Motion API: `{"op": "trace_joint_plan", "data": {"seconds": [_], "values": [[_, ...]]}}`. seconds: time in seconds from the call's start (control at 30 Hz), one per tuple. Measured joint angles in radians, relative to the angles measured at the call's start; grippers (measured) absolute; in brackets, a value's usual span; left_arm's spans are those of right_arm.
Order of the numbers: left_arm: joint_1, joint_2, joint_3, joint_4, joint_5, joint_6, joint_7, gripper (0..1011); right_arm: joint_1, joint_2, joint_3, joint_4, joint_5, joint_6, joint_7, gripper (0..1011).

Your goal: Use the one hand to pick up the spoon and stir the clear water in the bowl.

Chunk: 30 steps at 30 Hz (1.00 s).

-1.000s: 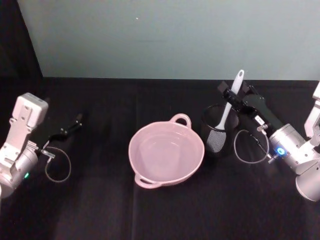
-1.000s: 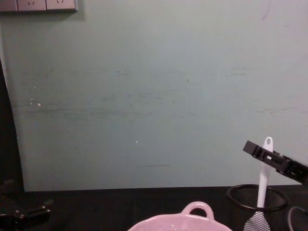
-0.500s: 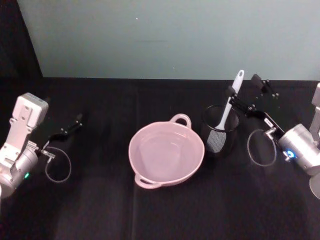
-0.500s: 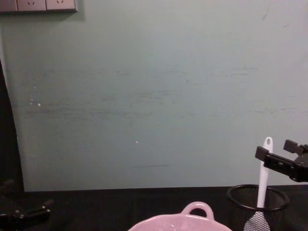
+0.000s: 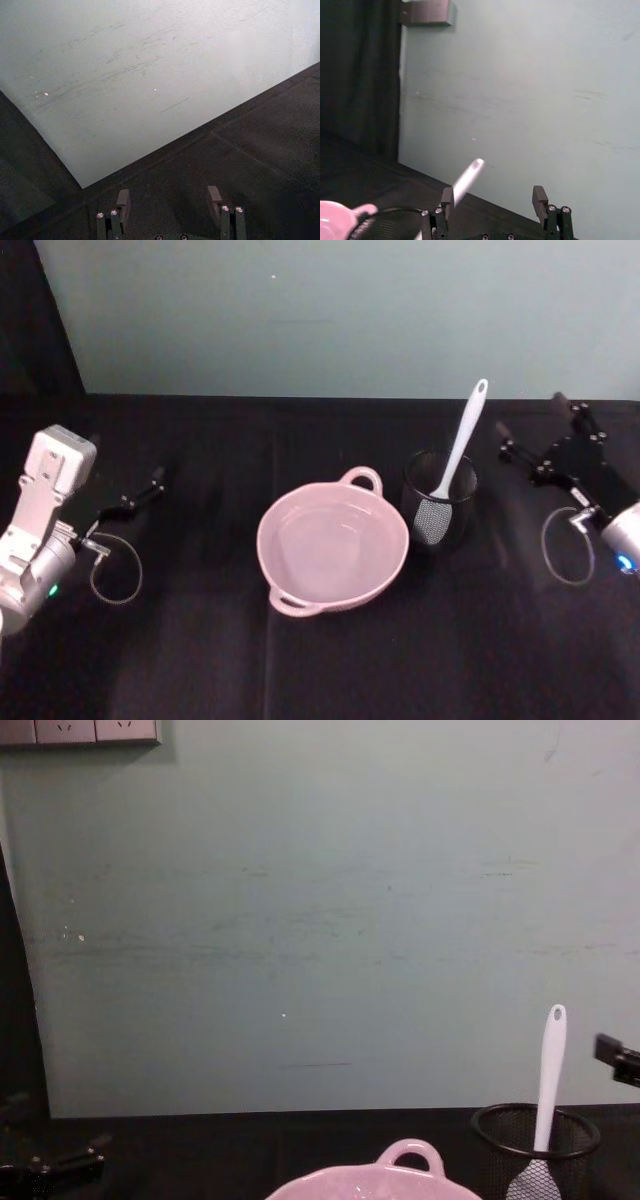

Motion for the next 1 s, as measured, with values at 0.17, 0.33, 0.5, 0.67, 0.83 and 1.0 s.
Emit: {"op": "trace_joint_plan", "data": {"seconds": [0.17, 0.33, 0.5, 0.67, 0.83, 1.0], "values": [[0.0, 0.0, 0.0, 0.0, 0.0, 0.0, 0.0, 1011, -0.012, 0.001, 0.025, 0.009, -0.028, 0.011, -0.045, 1002], [0.0, 0.0, 0.0, 0.0, 0.0, 0.0, 0.0, 1011, -0.015, -0.004, 0.039, 0.02, -0.067, 0.06, -0.102, 1003], [0.0, 0.0, 0.0, 0.0, 0.0, 0.0, 0.0, 1011, -0.016, -0.008, 0.046, 0.017, -0.097, 0.128, -0.134, 1002], [0.0, 0.0, 0.0, 0.0, 0.0, 0.0, 0.0, 1011, -0.02, -0.017, 0.053, 0.013, -0.112, 0.15, -0.142, 1002], [0.0, 0.0, 0.0, 0.0, 0.0, 0.0, 0.0, 1011, -0.02, -0.025, 0.057, 0.013, -0.113, 0.152, -0.14, 1002], [0.0, 0.0, 0.0, 0.0, 0.0, 0.0, 0.0, 1011, -0.02, -0.024, 0.056, 0.013, -0.113, 0.152, -0.14, 1002]]}}
